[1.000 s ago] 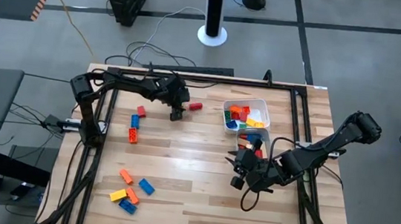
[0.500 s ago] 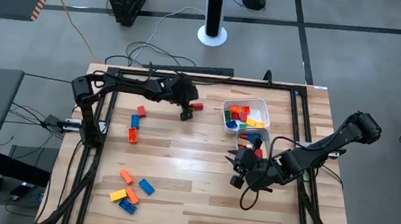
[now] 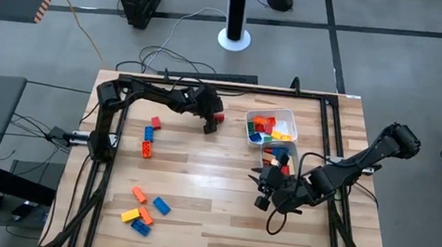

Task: Sort blocks by size
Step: Put the large red wooden block into the gray bin

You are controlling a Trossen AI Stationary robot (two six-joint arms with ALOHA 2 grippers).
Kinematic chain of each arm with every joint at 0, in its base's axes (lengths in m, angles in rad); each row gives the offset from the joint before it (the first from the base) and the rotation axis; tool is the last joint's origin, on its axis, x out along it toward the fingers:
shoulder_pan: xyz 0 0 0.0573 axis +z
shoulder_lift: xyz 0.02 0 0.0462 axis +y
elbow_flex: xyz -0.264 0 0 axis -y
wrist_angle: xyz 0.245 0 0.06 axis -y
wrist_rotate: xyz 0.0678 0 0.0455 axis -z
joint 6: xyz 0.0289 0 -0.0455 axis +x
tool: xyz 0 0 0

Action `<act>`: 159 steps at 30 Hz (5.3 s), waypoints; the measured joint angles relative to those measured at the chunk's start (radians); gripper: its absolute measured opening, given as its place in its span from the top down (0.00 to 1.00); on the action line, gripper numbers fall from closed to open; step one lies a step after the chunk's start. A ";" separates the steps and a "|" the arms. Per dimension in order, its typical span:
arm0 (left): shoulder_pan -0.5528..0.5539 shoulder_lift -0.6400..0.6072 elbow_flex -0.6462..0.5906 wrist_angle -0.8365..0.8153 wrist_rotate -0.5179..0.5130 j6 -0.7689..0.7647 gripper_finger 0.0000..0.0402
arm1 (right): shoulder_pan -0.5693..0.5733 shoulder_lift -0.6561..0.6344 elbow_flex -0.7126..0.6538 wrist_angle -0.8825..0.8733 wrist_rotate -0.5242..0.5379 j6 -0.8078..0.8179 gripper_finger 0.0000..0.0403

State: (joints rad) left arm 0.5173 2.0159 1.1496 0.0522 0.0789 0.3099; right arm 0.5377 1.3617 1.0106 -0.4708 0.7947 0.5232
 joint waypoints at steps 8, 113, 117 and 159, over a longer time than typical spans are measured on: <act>-0.026 -0.011 0.005 -0.027 -0.086 0.054 0.59 | -0.002 0.000 0.000 -0.013 0.000 0.000 0.70; -0.128 -0.696 -0.401 -0.745 -0.458 -0.351 0.41 | 0.134 -0.071 -0.001 -0.052 0.147 0.045 0.70; -0.096 -0.678 -0.411 -0.742 -0.442 -0.350 0.41 | 0.144 -0.071 -0.001 -0.053 0.147 0.044 0.70; -0.107 -0.571 -0.426 -0.623 -0.426 -0.364 1.00 | 0.142 -0.071 -0.001 -0.042 0.146 0.026 0.70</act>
State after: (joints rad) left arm 0.4098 1.4452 0.7237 -0.5707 -0.3468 -0.0540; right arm 0.6800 1.2907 1.0096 -0.5133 0.9405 0.5488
